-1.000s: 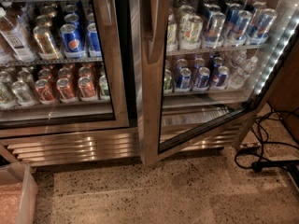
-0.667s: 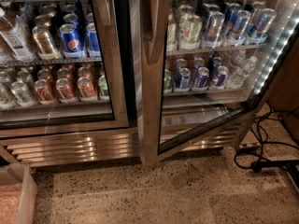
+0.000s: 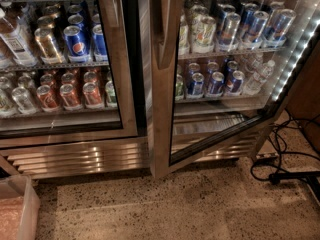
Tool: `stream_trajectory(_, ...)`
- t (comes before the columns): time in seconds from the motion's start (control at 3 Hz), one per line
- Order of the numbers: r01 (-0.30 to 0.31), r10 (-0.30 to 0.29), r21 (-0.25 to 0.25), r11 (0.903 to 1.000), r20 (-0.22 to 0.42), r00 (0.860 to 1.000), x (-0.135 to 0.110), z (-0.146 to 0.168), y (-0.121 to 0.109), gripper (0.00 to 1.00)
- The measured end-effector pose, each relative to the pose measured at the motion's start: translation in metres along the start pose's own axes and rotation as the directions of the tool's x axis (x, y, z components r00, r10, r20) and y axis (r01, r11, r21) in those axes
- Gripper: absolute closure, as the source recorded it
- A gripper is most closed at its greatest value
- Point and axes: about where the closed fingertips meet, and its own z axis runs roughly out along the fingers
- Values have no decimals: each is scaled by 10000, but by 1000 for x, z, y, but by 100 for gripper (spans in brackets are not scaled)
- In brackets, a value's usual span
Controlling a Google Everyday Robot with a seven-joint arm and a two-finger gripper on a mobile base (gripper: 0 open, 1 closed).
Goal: Open right fridge door
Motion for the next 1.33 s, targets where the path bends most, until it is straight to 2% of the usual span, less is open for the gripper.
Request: stream_trajectory(1.33, 0, 0, 0, 10000, 0, 10000, 0, 0, 0, 0)
